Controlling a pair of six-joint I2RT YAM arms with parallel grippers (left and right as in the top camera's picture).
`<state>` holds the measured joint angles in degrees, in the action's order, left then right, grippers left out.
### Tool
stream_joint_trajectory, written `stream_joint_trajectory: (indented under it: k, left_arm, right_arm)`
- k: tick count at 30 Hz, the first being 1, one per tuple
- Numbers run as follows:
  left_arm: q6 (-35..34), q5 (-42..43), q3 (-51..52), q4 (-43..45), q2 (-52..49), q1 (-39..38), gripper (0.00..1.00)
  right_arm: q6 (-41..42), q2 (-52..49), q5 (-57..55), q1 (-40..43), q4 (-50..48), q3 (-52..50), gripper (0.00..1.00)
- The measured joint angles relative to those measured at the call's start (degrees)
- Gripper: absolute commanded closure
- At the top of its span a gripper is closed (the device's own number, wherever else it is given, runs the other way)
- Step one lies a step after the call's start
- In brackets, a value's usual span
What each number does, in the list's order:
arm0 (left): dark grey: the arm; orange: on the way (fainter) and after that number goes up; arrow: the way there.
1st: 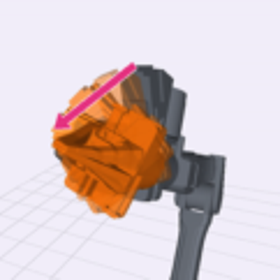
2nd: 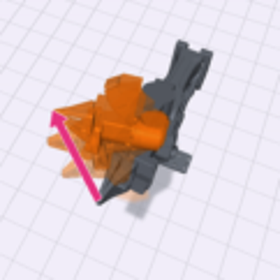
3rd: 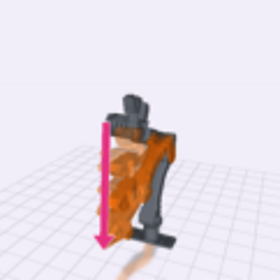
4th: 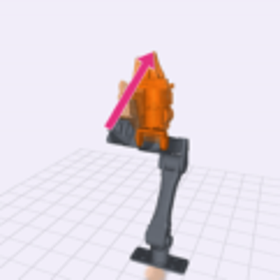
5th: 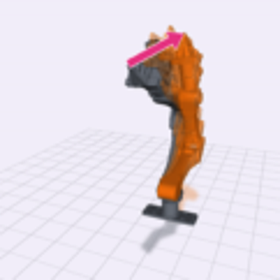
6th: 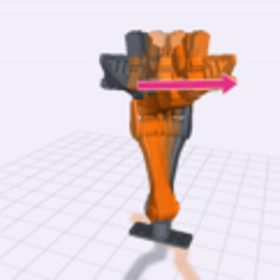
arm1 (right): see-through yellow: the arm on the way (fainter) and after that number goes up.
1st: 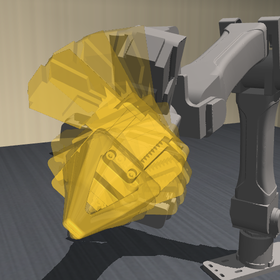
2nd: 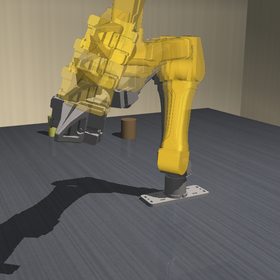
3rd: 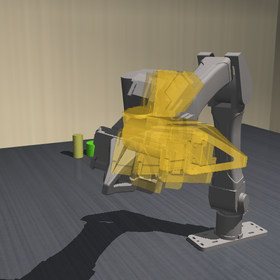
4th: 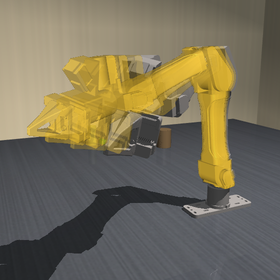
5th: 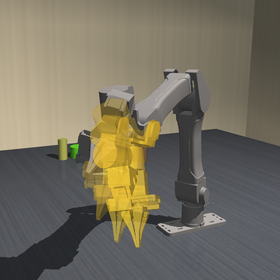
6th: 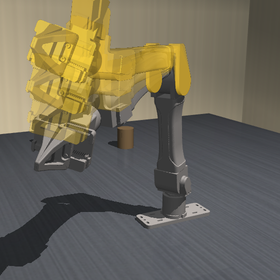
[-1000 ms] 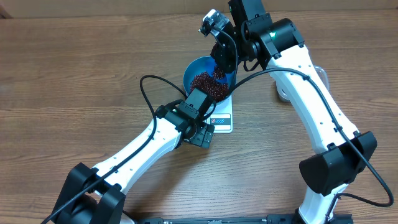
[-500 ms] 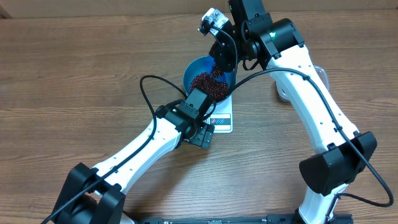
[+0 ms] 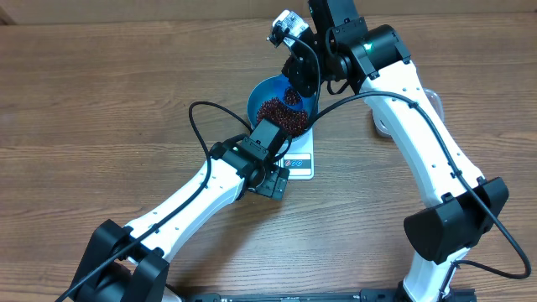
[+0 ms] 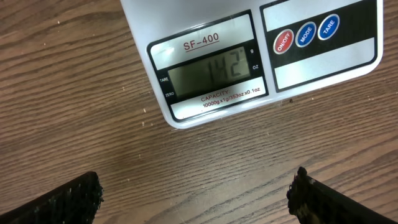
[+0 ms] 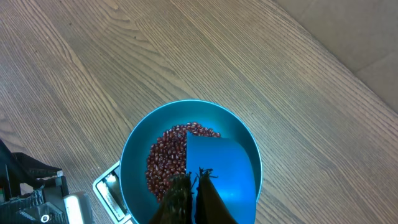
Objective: Scoop item into bowl and weigh 150g on scale
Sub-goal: 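Tilt the blue cup slowly to trickle beans into the teal bowl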
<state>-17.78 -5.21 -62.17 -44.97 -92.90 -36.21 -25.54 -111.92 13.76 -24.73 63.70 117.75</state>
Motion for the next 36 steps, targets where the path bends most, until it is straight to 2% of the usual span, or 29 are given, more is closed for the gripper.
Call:
stream_joint_trajectory:
  k: [36]
  left_arm:
    - [0.0,0.0,0.0,0.0,0.0,0.0,0.01]
  right_arm:
    - [-1.09,0.0,0.85,0.11,0.35,0.0,0.96]
